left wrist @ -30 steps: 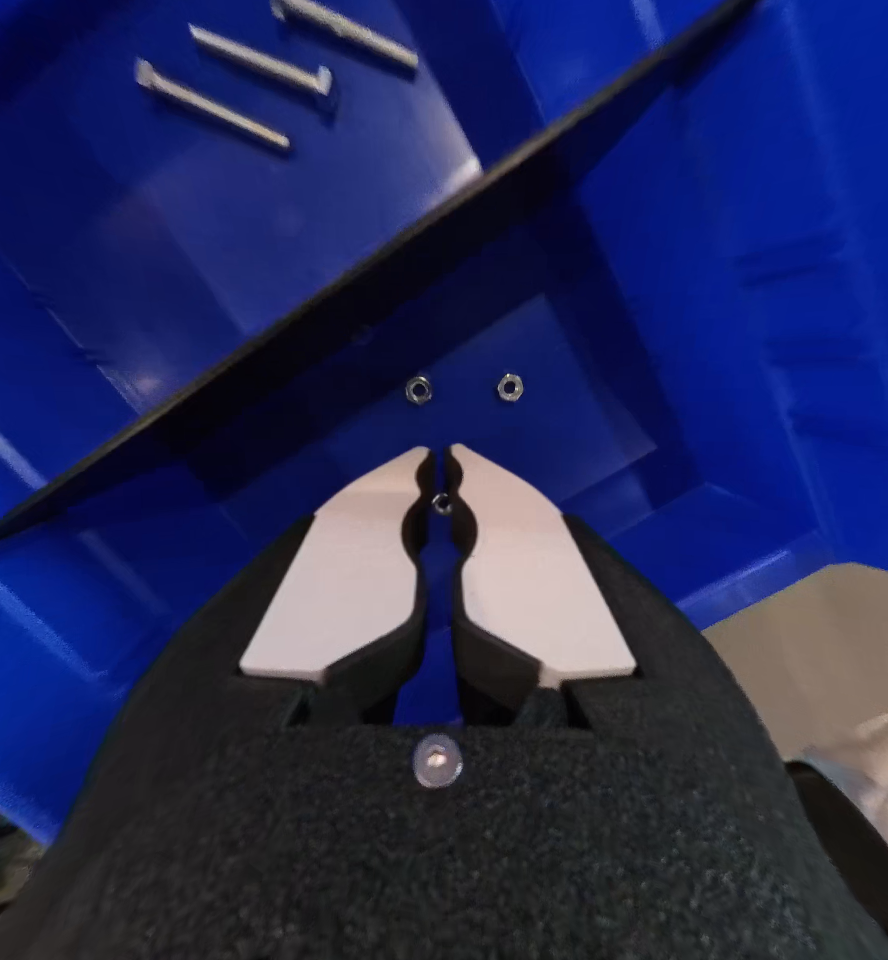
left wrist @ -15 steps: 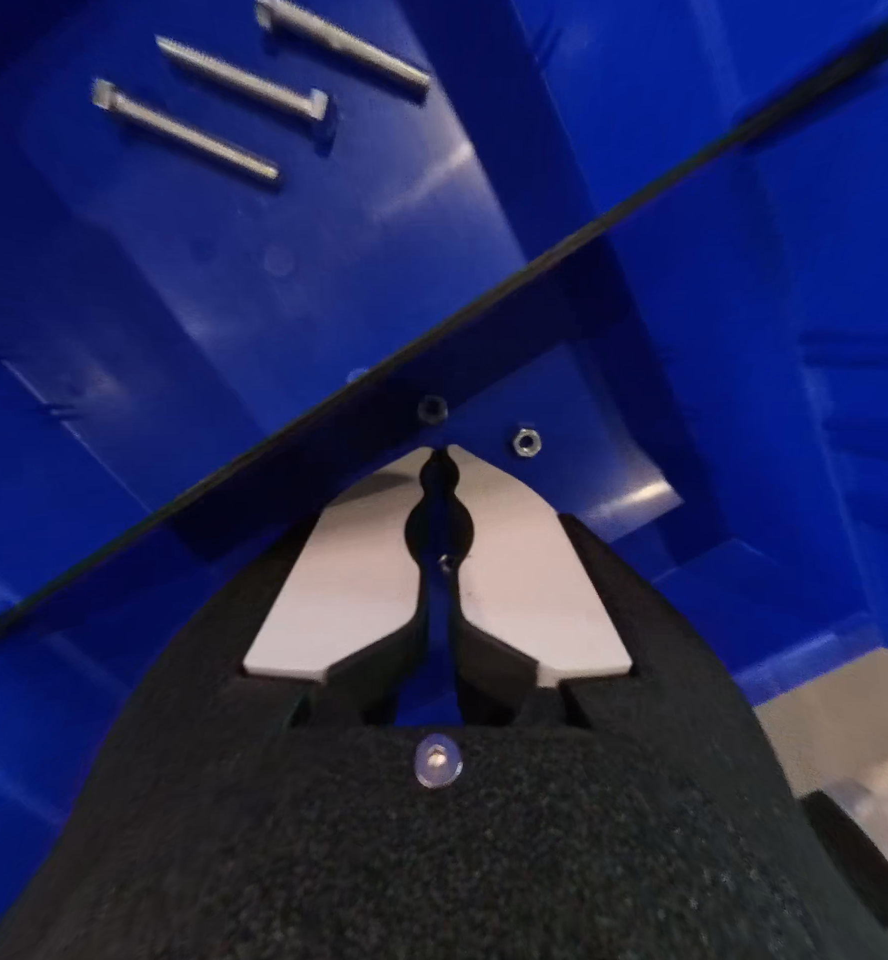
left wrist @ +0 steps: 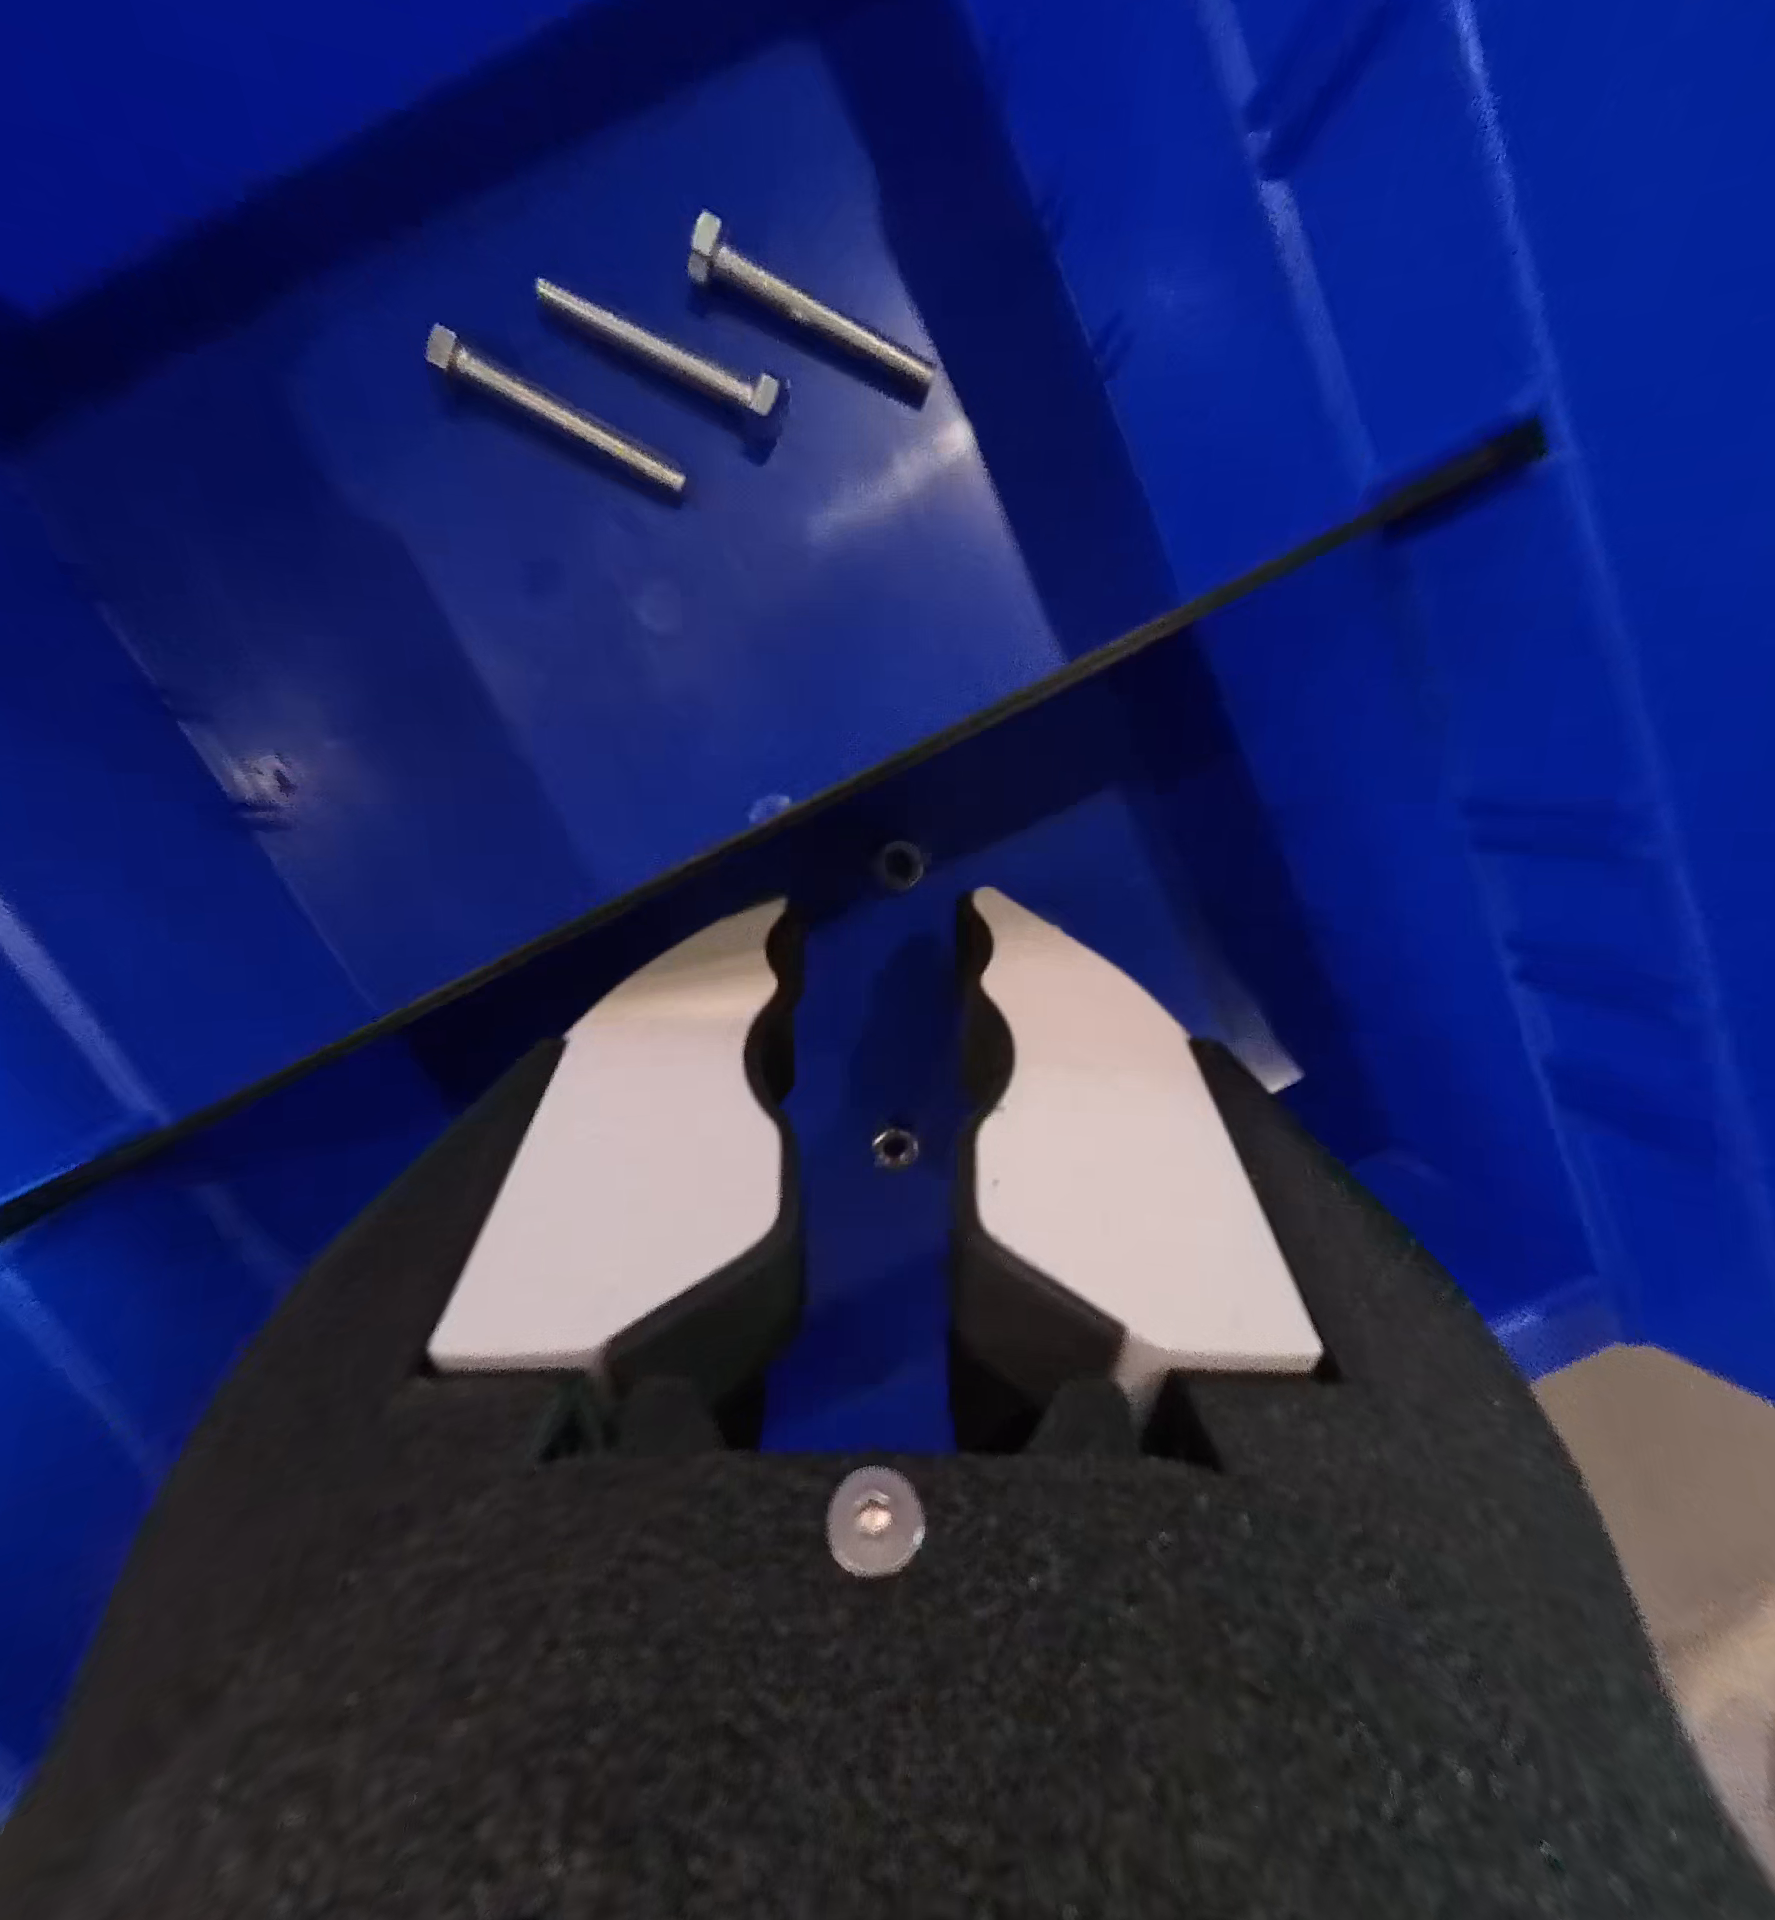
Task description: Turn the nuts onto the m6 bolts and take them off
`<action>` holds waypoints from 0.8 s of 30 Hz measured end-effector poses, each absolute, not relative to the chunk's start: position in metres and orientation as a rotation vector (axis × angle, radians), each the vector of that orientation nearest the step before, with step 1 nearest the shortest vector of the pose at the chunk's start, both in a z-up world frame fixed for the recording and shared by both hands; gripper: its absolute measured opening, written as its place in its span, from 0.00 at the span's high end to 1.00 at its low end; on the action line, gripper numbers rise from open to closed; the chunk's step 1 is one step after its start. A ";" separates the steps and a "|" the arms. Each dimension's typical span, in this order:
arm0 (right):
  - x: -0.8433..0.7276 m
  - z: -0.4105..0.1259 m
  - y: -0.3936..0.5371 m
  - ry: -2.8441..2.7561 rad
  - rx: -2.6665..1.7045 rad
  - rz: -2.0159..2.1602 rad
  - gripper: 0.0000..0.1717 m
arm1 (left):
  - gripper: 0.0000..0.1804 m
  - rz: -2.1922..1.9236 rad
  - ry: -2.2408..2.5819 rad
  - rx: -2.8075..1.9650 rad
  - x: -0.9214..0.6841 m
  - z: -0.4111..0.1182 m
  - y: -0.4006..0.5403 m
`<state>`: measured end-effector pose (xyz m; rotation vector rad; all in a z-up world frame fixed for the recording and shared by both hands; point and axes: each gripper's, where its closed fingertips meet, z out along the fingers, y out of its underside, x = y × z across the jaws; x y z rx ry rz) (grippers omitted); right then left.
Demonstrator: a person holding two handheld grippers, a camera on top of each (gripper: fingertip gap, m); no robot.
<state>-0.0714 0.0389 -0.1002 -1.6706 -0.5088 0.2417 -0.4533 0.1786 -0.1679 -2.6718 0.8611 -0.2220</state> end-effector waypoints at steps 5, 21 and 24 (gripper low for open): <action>-0.070 -0.100 0.039 -0.499 -1.674 0.254 0.91 | 0.84 -0.224 0.741 -2.723 -0.452 -0.177 0.181; -0.072 -0.100 0.038 -0.508 -1.673 0.259 0.91 | 0.95 -0.205 0.762 -2.794 -0.448 -0.185 0.172; -0.072 -0.100 0.038 -0.508 -1.670 0.256 0.91 | 0.94 -0.201 0.777 -2.775 -0.450 -0.163 0.167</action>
